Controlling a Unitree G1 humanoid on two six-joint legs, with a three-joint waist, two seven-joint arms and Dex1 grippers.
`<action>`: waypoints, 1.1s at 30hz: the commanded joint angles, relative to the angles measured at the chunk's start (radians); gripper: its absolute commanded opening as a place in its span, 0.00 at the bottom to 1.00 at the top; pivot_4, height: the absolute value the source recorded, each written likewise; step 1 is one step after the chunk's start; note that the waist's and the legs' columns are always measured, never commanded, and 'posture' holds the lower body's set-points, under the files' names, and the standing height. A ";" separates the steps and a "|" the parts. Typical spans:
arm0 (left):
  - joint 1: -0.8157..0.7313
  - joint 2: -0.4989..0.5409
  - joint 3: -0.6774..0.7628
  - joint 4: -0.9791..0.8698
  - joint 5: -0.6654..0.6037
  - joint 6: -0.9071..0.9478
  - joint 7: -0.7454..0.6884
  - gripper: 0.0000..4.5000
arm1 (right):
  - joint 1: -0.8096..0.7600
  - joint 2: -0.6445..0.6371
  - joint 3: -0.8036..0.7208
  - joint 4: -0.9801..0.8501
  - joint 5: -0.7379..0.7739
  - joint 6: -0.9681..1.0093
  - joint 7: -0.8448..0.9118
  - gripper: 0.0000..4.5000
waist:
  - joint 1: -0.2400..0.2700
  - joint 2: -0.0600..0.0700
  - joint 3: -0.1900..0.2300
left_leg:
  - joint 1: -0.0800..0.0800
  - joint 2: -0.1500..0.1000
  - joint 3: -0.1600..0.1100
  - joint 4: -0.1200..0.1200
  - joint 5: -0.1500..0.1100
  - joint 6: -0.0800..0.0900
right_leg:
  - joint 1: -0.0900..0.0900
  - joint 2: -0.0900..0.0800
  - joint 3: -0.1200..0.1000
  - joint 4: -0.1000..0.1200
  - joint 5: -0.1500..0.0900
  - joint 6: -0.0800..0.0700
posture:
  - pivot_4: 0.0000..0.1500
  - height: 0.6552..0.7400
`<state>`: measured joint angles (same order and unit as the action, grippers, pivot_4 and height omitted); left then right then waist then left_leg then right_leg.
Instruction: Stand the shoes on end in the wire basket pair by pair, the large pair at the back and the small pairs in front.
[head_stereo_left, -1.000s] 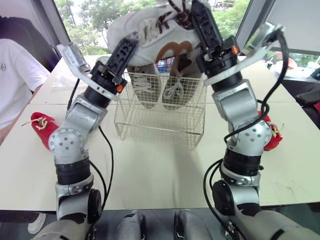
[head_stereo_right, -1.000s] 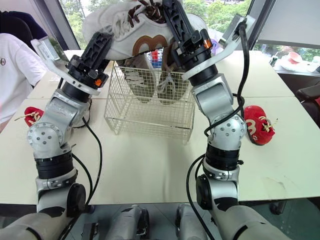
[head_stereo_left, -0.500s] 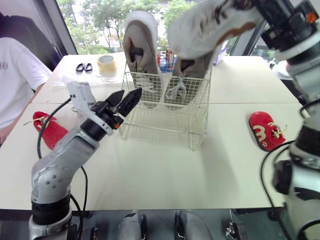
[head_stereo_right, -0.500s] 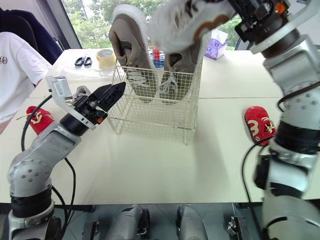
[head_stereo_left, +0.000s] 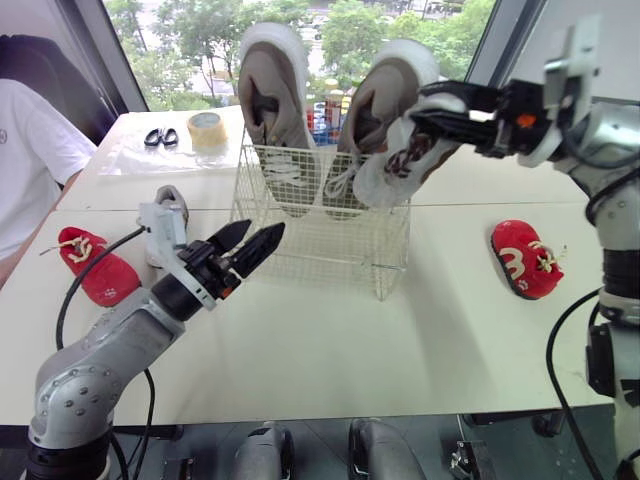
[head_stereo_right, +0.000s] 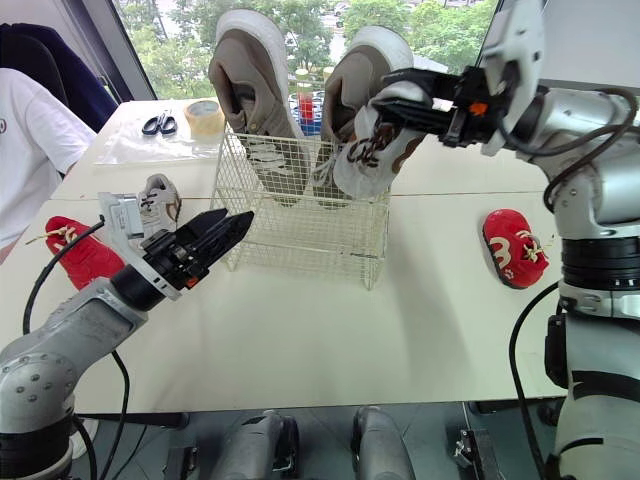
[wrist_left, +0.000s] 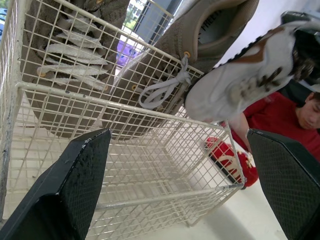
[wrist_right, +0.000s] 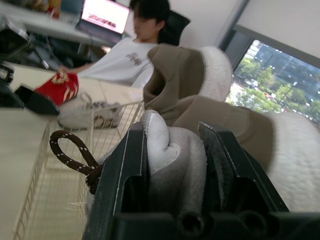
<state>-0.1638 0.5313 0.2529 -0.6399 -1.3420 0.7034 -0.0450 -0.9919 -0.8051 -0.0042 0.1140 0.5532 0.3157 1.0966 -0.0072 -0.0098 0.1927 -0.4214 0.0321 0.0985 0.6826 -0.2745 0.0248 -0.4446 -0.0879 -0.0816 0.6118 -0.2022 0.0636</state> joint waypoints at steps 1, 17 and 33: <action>-0.007 0.011 0.022 -0.029 -0.012 -0.026 -0.010 0.98 | -0.033 -0.007 0.005 0.008 -0.067 -0.084 0.055 0.26 | 0.002 0.000 0.000 | 0.000 0.000 0.000 0.000 0.000 0.000 | 0.000 0.000 0.000 0.000 0.000 0.000 | 1.00 1.00; -0.018 0.005 0.009 0.004 0.016 -0.041 -0.019 1.00 | -0.057 0.060 0.019 0.145 -0.168 -0.160 0.151 0.99 | 0.019 0.000 0.000 | 0.001 0.000 0.001 0.001 0.000 -0.001 | 0.001 0.000 0.000 0.000 0.000 -0.001 | 1.00 1.00; -0.248 0.385 0.176 0.396 0.136 0.058 0.046 1.00 | 0.014 -0.095 -0.214 -0.287 0.340 0.574 0.048 0.99 | 0.019 0.000 0.000 | 0.001 0.000 -0.003 0.001 0.001 -0.002 | 0.000 0.000 -0.002 0.001 -0.001 -0.004 | 1.00 1.00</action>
<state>-0.3239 0.8521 0.4408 -0.3620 -1.3070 0.7426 -0.0150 -1.0102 -0.8753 -0.2134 -0.0833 0.8180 0.8086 1.1422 0.0115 -0.0097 0.1927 -0.4208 0.0323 0.0962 0.6831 -0.2738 0.0229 -0.4446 -0.0886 -0.0837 0.6128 -0.2030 0.0600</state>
